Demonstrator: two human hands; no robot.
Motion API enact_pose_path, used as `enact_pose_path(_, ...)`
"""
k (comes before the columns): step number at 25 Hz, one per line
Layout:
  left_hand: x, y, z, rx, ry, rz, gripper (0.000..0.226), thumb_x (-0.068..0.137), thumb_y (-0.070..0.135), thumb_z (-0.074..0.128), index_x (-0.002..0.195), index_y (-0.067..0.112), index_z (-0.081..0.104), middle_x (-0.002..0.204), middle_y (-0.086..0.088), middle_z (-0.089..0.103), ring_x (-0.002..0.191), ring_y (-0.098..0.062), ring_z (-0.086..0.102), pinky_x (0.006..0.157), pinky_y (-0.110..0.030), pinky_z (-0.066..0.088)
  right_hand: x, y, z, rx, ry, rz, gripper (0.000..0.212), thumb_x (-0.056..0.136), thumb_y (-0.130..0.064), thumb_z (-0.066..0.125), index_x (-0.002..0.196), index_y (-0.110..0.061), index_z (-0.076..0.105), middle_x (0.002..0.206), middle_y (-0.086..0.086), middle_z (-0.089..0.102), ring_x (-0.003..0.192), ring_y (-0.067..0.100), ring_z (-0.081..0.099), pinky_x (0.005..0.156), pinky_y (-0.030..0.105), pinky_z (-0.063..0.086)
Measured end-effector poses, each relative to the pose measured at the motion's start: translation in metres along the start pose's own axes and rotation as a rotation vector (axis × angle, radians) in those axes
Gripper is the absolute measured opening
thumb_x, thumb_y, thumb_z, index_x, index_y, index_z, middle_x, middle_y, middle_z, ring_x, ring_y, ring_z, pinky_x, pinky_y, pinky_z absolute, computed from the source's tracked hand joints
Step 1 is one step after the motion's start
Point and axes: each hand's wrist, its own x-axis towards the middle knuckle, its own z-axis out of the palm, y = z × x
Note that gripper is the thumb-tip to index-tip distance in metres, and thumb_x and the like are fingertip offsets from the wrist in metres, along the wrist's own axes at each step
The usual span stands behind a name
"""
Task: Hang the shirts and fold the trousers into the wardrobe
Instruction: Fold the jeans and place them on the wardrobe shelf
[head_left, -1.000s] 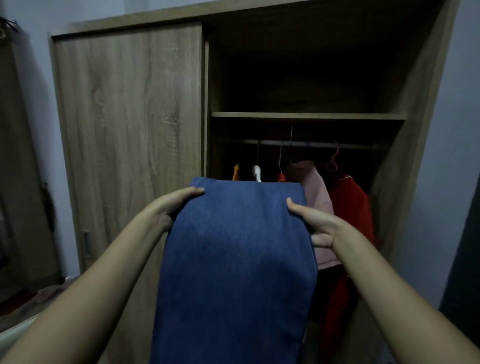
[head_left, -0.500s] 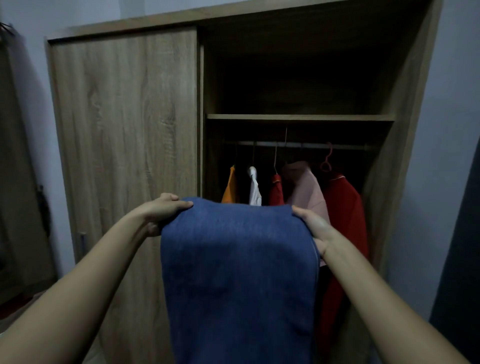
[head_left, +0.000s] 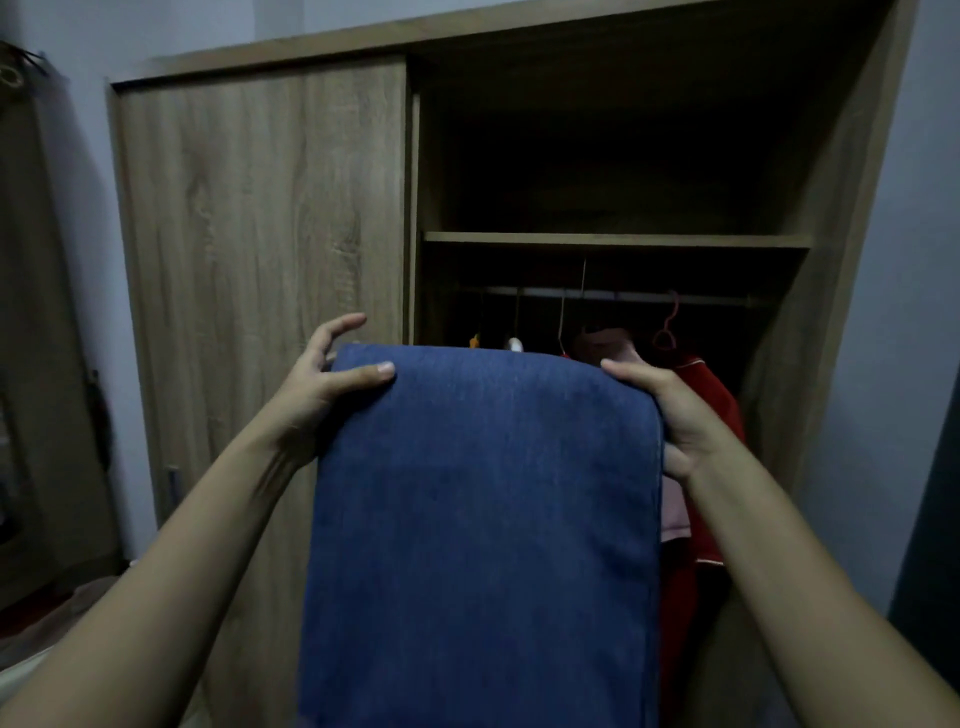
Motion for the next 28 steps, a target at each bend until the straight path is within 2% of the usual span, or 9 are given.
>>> enact_pose_path(3,0.002,0.009,-0.01,0.006,-0.09,0.144,0.087,0.053,0.013,0.082,0.128,0.04,0.046,0.13,0.006,0.043,0.108,-0.017,0.057,0.074,-0.024,0.055,-0.008,-0.002,-0.01,-0.093,-0.021,-0.183,0.121,0.047,-0.013,0.084,0.145,-0.033,0.018,0.129,-0.005,0.048,0.11,0.015,0.056,0.077,0.029,0.051)
enact_pose_path(5,0.002,0.019,-0.019,0.04,-0.183,0.217,0.099,0.044,0.012,0.081,0.13,0.042,0.041,0.132,0.007,0.041,0.111,-0.015,0.056,0.077,-0.022,0.055,-0.014,-0.006,-0.006,-0.297,-0.095,-0.33,0.136,0.036,-0.012,0.091,0.145,-0.035,0.015,0.129,-0.009,0.051,0.113,0.01,0.058,0.083,0.026,0.052)
enact_pose_path(8,0.008,0.033,-0.021,0.147,-0.19,0.372,0.091,0.053,0.014,0.086,0.13,0.033,0.042,0.129,-0.001,0.051,0.113,-0.014,0.059,0.082,-0.023,0.055,-0.012,-0.013,0.004,-0.466,0.054,-0.589,0.101,0.059,-0.001,0.084,0.142,-0.019,0.03,0.12,-0.01,0.055,0.11,0.001,0.057,0.093,0.024,0.049)
enact_pose_path(11,0.013,0.047,-0.014,0.179,-0.084,0.455,0.05,0.075,0.003,0.066,0.117,0.025,0.053,0.107,0.001,0.066,0.1,-0.014,0.066,0.07,-0.019,0.055,-0.006,-0.018,0.007,-0.557,0.283,-0.825,0.05,0.072,-0.03,0.076,0.113,-0.044,0.051,0.108,-0.006,0.059,0.106,0.01,0.059,0.094,0.038,0.049)
enact_pose_path(14,0.017,0.048,-0.014,0.308,-0.054,0.418,0.035,0.084,0.009,0.064,0.109,0.032,0.057,0.105,0.004,0.065,0.094,-0.008,0.066,0.066,-0.02,0.054,0.008,-0.008,0.007,-0.641,0.476,-0.727,0.047,0.066,-0.072,0.06,0.103,-0.044,0.048,0.111,0.003,0.056,0.109,0.022,0.055,0.096,0.047,0.045)
enact_pose_path(17,0.018,0.022,-0.012,0.482,-0.016,0.366,0.031,0.086,0.022,0.065,0.116,0.023,0.057,0.109,0.003,0.065,0.099,-0.012,0.064,0.081,-0.033,0.055,0.02,0.018,0.007,-0.62,0.489,-0.683,0.044,0.083,-0.06,0.051,0.107,-0.024,0.055,0.107,0.001,0.064,0.101,0.015,0.061,0.09,0.044,0.05)
enact_pose_path(21,0.013,-0.02,0.009,0.252,0.196,0.233,0.045,0.086,0.042,0.06,0.124,0.019,0.051,0.112,-0.001,0.063,0.105,-0.018,0.062,0.097,-0.049,0.048,0.028,0.017,0.01,-0.704,0.521,-0.629,0.034,0.09,-0.05,0.049,0.1,-0.019,0.057,0.097,-0.001,0.065,0.094,0.016,0.062,0.081,0.032,0.05)
enact_pose_path(24,0.014,-0.009,0.017,0.246,0.251,0.295,0.049,0.092,0.046,0.052,0.132,0.02,0.041,0.112,0.007,0.058,0.105,-0.009,0.058,0.097,-0.039,0.047,0.027,-0.01,0.02,-0.596,0.482,-0.601,0.033,0.092,-0.046,0.049,0.099,-0.016,0.06,0.09,-0.003,0.066,0.087,0.013,0.064,0.074,0.027,0.049)
enact_pose_path(28,0.011,0.003,0.025,0.128,0.101,0.168,0.06,0.083,0.036,0.07,0.132,0.018,0.04,0.116,0.004,0.059,0.099,-0.004,0.062,0.081,-0.024,0.052,0.022,-0.019,0.018,-0.482,0.42,-0.461,0.023,0.093,-0.042,0.051,0.083,-0.023,0.06,0.082,-0.005,0.066,0.079,0.011,0.064,0.065,0.021,0.051)
